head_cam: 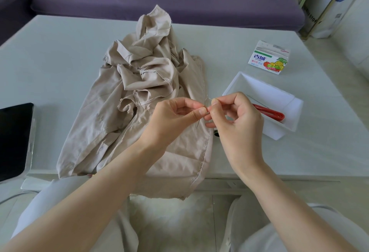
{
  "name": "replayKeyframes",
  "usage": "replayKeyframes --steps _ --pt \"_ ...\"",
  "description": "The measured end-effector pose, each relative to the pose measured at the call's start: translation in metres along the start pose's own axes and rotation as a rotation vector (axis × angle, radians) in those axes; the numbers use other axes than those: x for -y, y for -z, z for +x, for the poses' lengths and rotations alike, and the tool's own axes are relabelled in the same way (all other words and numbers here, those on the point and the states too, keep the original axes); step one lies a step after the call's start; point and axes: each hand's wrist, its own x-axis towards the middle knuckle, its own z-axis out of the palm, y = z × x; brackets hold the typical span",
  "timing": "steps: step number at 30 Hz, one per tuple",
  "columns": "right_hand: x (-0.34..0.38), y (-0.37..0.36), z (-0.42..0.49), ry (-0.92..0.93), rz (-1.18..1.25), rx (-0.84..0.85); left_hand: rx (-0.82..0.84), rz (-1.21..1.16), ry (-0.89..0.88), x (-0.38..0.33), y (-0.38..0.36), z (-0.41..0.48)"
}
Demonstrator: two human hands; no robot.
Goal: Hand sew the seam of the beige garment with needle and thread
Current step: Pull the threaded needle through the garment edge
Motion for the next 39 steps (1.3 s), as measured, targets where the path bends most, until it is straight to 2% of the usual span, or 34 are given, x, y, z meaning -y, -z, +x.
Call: replayKeyframes --steps 17,39 --pt "-0.0051 -0.0011 0.0007 0.115 -0.04 -0.011 -0.03 0.026 -0.022 -0.0019 -0.0003 -0.0008" --pt "-0.0072 -0.0001 -0.001 0.131 -0.038 0.015 -0.016 0.063 -0.091 -0.0037 0.0016 -0.0026"
